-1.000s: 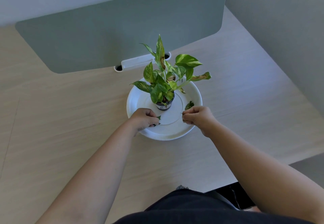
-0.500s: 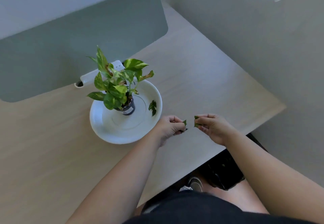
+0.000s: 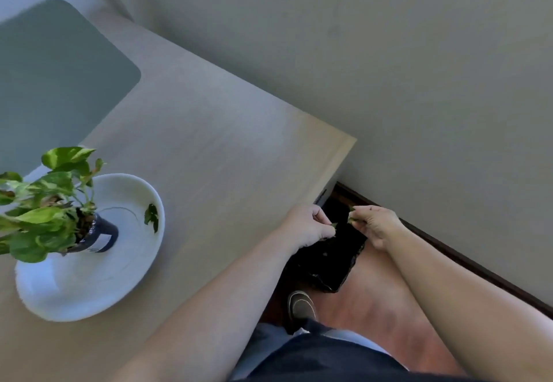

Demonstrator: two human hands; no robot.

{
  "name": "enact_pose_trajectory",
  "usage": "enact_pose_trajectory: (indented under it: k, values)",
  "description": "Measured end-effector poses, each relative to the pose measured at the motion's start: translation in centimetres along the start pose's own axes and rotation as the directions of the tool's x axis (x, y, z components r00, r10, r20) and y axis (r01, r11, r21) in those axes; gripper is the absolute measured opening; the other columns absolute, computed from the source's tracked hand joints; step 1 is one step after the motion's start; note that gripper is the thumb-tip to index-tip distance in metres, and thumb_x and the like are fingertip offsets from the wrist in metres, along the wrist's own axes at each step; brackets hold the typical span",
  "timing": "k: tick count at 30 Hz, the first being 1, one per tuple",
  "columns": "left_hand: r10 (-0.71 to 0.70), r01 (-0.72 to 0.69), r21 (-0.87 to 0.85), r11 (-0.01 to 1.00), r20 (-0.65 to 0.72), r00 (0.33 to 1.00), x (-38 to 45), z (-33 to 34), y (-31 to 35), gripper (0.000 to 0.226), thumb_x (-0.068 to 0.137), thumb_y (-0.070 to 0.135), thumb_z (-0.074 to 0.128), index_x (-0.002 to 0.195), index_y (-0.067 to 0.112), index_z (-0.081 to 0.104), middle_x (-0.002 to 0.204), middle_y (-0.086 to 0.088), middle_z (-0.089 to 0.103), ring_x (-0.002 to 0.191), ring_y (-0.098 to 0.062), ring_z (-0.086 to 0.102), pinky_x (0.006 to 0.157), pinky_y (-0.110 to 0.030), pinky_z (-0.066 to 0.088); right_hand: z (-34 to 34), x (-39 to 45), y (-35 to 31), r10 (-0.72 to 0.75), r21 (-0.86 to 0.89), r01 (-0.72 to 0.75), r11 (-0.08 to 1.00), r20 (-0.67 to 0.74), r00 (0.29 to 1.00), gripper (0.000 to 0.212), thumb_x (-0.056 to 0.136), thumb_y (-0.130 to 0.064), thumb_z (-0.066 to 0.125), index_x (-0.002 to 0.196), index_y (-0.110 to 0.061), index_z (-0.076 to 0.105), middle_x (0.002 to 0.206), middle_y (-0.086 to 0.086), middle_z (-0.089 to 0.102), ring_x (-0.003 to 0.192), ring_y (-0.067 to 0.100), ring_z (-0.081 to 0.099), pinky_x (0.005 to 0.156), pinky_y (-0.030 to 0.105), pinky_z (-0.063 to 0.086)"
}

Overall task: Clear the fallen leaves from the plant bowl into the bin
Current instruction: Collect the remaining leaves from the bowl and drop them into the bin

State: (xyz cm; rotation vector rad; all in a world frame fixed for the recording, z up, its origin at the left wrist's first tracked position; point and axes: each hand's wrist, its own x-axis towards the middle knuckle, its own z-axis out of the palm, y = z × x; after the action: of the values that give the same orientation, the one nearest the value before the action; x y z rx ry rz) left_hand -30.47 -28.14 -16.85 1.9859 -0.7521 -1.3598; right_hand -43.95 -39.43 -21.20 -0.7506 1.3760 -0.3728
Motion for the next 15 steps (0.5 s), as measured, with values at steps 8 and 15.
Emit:
enact_pose_trajectory:
  k: [8,15]
  values:
    - [0.061,-0.040,0.359,0.933,-0.048,0.997,4.8,3.0,3.0,0.004,0.080,0.016,0.067,0.084,0.015,0.065,0.082,0.004,0.063,0.063,-0.009,0.053,0.049,-0.020,0.038,-2.7,3.7,0.2,0.006,-0.041,-0.011,0.999,-0.116,0.993,0.014,0.081,0.008,0.065,0.082,-0.006,0.067,0.084,0.013,0.066,0.068,0.017,0.064,0.053,0.016,0.054]
    - [0.034,-0.031,0.387,0.922,-0.001,0.999,8.2,5.3,0.9,0.024,0.086,0.023,0.070,0.109,0.022,0.069,0.112,0.001,0.069,0.105,-0.017,0.064,0.090,-0.028,0.050,-3.9,5.0,1.3,0.130,-0.083,-0.132,0.988,-0.034,0.991,0.035,0.097,-0.005,0.044,0.130,-0.007,0.055,0.122,0.013,0.061,0.115,0.028,0.058,0.101,0.031,0.043]
